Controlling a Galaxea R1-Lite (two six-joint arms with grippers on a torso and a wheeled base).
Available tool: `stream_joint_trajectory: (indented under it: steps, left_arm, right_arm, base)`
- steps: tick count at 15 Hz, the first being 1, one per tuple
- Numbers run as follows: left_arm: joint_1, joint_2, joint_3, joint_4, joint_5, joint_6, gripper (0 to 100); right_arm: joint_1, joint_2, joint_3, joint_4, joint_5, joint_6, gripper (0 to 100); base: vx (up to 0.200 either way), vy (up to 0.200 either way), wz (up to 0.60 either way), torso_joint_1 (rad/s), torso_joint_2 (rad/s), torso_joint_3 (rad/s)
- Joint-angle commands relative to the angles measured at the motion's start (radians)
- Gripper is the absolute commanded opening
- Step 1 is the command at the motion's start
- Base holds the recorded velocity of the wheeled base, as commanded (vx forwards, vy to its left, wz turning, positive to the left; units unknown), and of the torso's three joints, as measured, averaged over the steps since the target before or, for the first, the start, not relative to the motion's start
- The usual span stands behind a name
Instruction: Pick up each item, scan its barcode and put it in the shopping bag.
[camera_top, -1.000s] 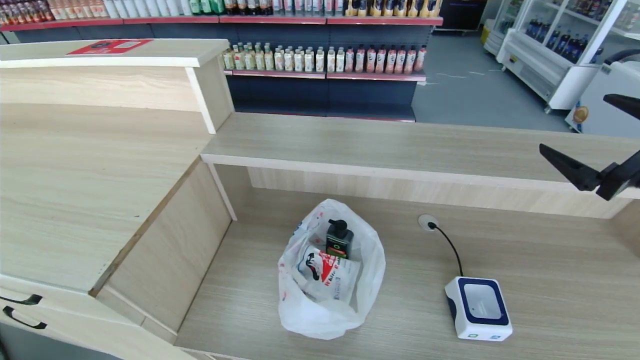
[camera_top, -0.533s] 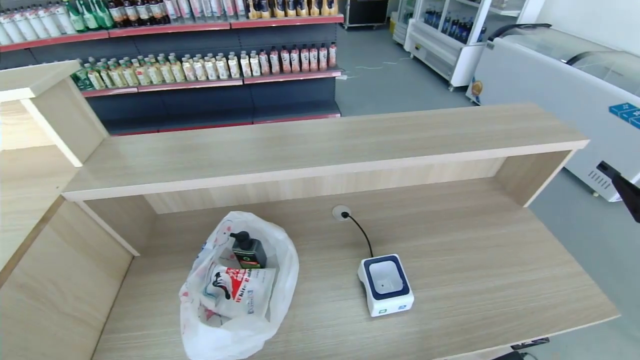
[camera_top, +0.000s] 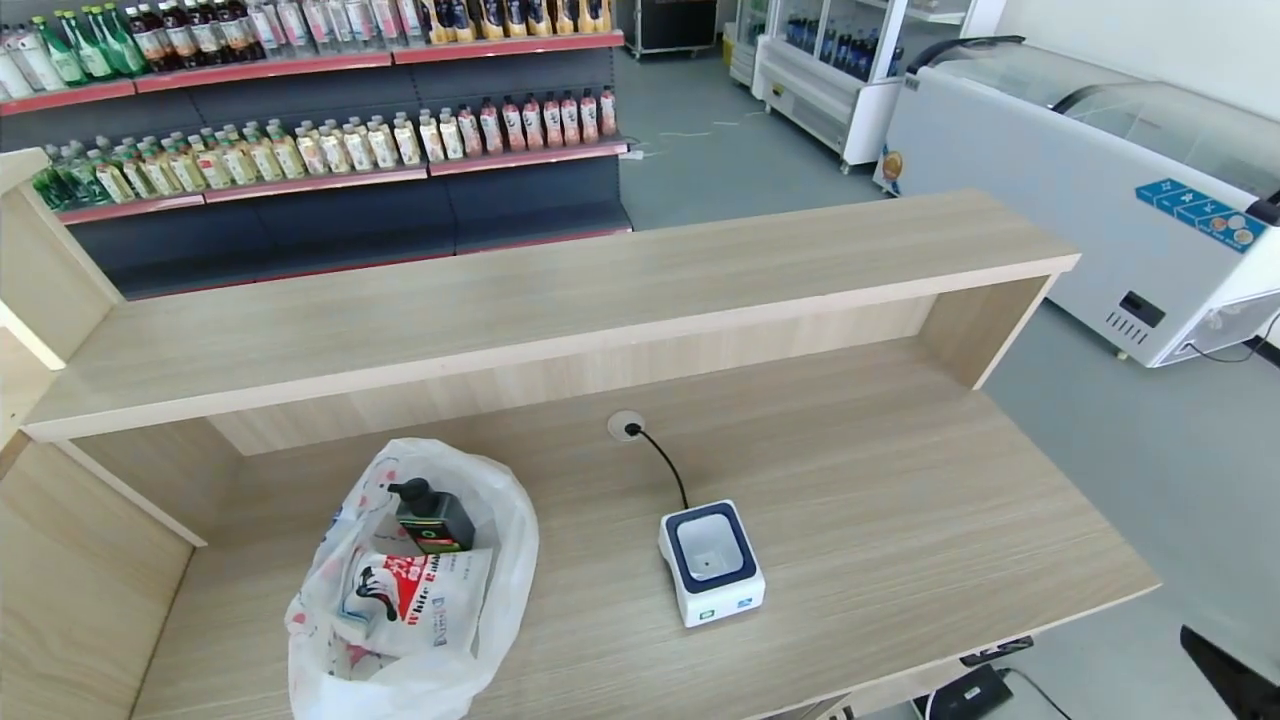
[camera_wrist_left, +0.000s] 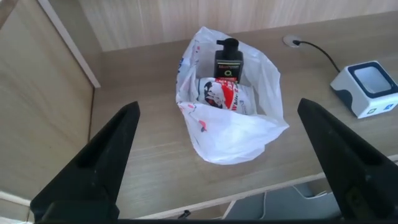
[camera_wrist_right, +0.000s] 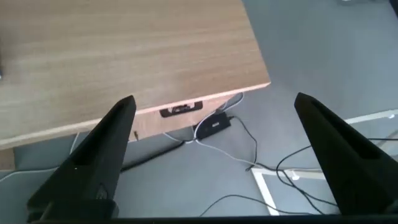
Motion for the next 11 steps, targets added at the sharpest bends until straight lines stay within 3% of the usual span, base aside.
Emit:
stream_joint_trajectory:
  steps: [1, 2, 5, 11]
  left_arm:
    - [0.001, 0.0, 0.0, 0.0, 0.0, 0.0, 100]
    - [0.001, 0.0, 0.0, 0.0, 0.0, 0.0, 100]
    - [0.001, 0.0, 0.0, 0.002, 0.0, 0.0, 100]
    - [0.001, 0.0, 0.0, 0.0, 0.0, 0.0, 100]
  right_arm:
    - [0.007, -0.41, 0.061, 0.368, -0.008, 0.032, 100]
    - [0.013, -0.55, 0.043, 0.503, -0.011, 0.071, 100]
    - [0.055, -0.706, 0.052, 0.508, -0.009, 0.12, 100]
    - [0.055, -0.706, 0.052, 0.51, -0.011, 0.136, 100]
  base:
    - [0.0, 0.0, 0.0, 0.0, 0.0, 0.0]
    - [0.0, 0.0, 0.0, 0.0, 0.0, 0.0]
    - [0.0, 0.0, 0.0, 0.0, 0.0, 0.0]
    - [0.0, 0.0, 0.0, 0.0, 0.0, 0.0]
